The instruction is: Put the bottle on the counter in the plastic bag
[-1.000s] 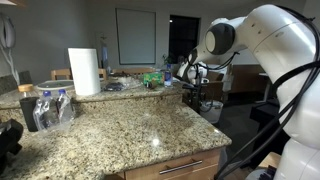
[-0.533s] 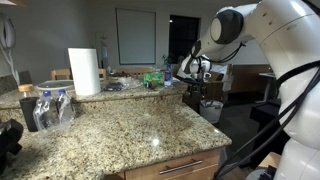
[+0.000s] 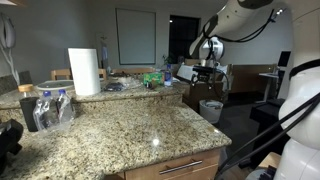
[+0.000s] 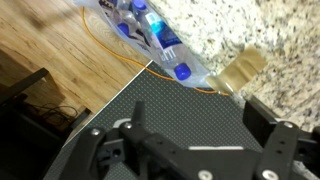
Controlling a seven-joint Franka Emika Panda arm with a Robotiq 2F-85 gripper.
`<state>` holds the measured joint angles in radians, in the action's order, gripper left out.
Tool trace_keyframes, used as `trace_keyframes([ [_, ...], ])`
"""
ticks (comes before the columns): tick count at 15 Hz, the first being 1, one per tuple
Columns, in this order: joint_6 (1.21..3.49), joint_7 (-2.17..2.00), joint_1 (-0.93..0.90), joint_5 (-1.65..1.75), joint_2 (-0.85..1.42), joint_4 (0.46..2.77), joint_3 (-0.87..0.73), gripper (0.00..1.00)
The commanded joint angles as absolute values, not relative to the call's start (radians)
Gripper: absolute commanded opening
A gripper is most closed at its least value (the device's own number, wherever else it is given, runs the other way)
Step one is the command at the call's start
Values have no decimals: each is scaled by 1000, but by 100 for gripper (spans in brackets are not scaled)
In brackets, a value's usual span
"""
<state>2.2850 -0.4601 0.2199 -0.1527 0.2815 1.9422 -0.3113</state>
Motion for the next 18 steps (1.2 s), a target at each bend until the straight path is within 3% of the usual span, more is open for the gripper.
trace_keyframes([
  [1,2231,-343,205,-71,90,2137,-289,100],
  [12,2180,-287,95,202,-189,2482,-90,100],
  [18,2178,-307,88,187,-169,2472,-60,100],
])
